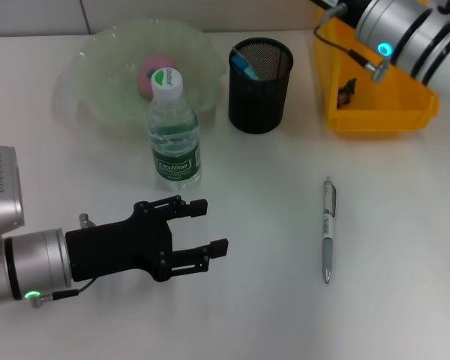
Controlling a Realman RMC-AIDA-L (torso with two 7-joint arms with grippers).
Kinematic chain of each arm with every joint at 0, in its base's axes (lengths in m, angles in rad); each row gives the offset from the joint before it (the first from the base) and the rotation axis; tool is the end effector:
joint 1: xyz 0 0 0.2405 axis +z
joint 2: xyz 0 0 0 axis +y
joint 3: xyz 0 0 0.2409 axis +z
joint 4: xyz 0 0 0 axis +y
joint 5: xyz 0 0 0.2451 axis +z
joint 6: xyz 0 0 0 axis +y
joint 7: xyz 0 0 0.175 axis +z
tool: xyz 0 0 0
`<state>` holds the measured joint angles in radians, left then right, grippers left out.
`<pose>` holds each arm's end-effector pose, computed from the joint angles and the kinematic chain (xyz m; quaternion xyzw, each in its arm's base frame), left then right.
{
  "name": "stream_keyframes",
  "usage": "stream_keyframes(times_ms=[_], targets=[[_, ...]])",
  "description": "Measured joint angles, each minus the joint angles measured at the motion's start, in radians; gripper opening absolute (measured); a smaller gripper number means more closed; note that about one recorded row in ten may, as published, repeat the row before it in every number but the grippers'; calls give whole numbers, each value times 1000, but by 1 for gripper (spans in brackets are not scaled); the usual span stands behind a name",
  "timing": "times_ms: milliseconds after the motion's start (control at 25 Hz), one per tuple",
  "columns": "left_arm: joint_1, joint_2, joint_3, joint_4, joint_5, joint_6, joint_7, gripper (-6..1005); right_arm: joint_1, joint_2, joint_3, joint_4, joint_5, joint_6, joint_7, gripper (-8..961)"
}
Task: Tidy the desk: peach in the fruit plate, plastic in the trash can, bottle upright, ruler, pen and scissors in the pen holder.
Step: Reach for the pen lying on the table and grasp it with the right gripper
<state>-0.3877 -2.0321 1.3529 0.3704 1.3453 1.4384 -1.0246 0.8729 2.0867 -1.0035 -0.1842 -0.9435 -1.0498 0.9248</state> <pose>-0.2762 0.2928 -0.0938 -0.9336 -0.1889 -0.2890 0.0959 0.1540 0.4812 -0.0522 -0.8180 0.2190 0.4167 0.3306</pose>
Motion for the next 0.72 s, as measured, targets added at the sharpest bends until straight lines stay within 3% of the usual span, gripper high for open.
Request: stream_keyframes(times_ms=[120, 160, 200, 320, 360, 440, 520, 560, 600, 720], targets=[[2, 0, 0, 1, 0, 1, 0, 757, -76, -9, -95, -146, -31, -8, 165, 621], [2, 0, 0, 1, 0, 1, 0, 757, -150, -21, -151, -294, -117, -10, 321, 630], [2, 0, 0, 1, 0, 1, 0, 757, -150, -21, -151, -294, -117, -10, 321, 638], [2, 1, 0, 2, 0, 1, 0, 758, -258, -33, -167, -536, -351, -41, 567, 664], [2, 1, 0, 3, 0, 2, -2, 758, -315, -34, -136, -696, -546, -91, 729, 673], [2, 2, 0, 3, 0, 3, -4, 758, -333, -31, -112, -766, -629, -132, 789, 690], [2, 2, 0, 3, 0, 3, -5, 758, -359, -25, -51, -903, -807, -244, 913, 711], [1, 2, 0, 4, 0, 3, -6, 758, -367, -24, -2, -1011, -966, -369, 1045, 722], [0, 3, 0, 4, 0, 4, -8, 758, -367, -24, -2, -1011, -966, -369, 1045, 732], [-3, 4, 0, 4, 0, 4, -12, 758, -358, -23, 41, -1161, -1158, -548, 1220, 753]])
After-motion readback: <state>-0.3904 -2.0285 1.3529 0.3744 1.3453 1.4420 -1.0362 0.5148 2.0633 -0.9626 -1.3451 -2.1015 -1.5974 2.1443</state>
